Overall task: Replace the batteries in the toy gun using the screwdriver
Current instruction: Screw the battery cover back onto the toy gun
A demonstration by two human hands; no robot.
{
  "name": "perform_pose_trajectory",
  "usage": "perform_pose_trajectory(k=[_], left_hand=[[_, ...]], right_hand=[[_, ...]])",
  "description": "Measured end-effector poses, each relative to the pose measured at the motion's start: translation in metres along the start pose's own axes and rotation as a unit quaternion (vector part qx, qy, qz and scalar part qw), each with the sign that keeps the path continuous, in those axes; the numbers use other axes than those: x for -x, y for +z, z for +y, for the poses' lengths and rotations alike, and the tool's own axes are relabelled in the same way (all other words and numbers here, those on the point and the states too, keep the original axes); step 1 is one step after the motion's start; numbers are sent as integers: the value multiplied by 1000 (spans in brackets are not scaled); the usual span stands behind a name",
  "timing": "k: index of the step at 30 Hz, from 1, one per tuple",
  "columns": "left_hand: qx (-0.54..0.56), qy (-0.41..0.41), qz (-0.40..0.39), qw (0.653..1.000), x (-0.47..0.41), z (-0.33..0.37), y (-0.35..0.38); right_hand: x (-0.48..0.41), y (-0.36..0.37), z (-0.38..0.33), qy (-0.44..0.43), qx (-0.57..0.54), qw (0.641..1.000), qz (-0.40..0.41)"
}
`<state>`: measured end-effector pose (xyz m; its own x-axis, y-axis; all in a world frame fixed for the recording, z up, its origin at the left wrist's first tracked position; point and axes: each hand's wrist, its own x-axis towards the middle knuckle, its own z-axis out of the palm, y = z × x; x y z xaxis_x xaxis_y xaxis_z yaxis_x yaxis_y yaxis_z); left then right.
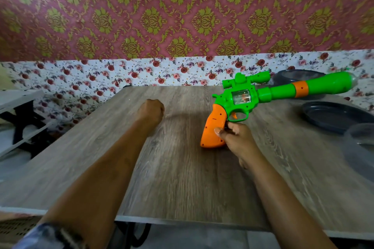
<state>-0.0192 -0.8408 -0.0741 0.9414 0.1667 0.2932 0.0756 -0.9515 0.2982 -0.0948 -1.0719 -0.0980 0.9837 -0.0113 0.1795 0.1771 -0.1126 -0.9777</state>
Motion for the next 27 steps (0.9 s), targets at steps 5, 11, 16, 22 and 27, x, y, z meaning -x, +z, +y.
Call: perform_pose_trajectory(k=[5,11,16,22,27], left_hand=[[-38,-20,-36,998,1,24,9],[-58,-37,-45,997,5,37,2],[-92,-18,-58,994,20,45,-1],[-165,36,-47,985,50,47,-13],[-37,23,-43,998,71,40,-19]], right_hand=[[-4,-1,1,5,-1,1000,-14],[-6,-1,3,3,-9,1000,-21],[-4,-1,2,16,-22,999,-30],[9,-3,-3,22,-18,998,-47],[19,-3,-9,8,-3,997,-75]])
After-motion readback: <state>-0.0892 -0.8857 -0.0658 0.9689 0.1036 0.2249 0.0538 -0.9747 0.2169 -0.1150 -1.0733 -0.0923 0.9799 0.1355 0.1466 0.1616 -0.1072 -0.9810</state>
